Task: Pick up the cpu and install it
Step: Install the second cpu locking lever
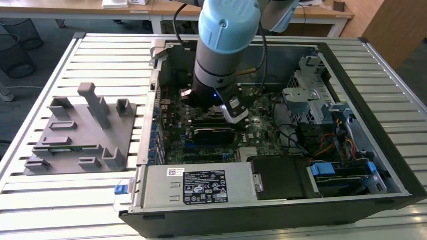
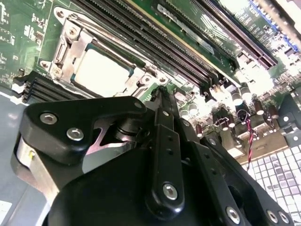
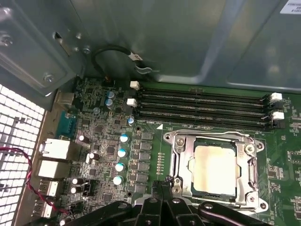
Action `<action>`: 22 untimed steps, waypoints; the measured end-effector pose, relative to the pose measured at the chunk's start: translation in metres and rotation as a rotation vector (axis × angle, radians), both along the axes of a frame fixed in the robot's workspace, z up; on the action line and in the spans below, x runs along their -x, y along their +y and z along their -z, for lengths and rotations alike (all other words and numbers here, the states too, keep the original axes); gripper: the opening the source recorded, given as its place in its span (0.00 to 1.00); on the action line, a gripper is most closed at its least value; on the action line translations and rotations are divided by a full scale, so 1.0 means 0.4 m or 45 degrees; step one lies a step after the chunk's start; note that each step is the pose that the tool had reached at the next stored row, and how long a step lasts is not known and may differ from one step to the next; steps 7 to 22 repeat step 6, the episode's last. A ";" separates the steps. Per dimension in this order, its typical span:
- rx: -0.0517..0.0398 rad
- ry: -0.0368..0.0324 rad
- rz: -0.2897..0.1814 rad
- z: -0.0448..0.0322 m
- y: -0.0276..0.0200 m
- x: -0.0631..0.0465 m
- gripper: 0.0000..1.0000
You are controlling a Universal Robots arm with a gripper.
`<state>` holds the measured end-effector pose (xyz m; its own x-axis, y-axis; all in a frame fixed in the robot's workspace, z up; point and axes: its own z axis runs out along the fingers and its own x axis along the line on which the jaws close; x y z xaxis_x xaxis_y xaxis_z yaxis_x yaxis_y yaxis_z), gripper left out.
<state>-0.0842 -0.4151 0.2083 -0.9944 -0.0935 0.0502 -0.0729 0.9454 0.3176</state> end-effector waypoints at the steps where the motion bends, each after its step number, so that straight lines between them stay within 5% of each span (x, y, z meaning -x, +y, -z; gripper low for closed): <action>1: 0.000 -0.0001 0.000 -0.004 0.000 0.000 0.11; 6: 0.000 -0.0001 0.000 -0.018 0.000 0.000 0.11; 22: 0.000 -0.0001 0.000 -0.018 0.000 0.000 0.11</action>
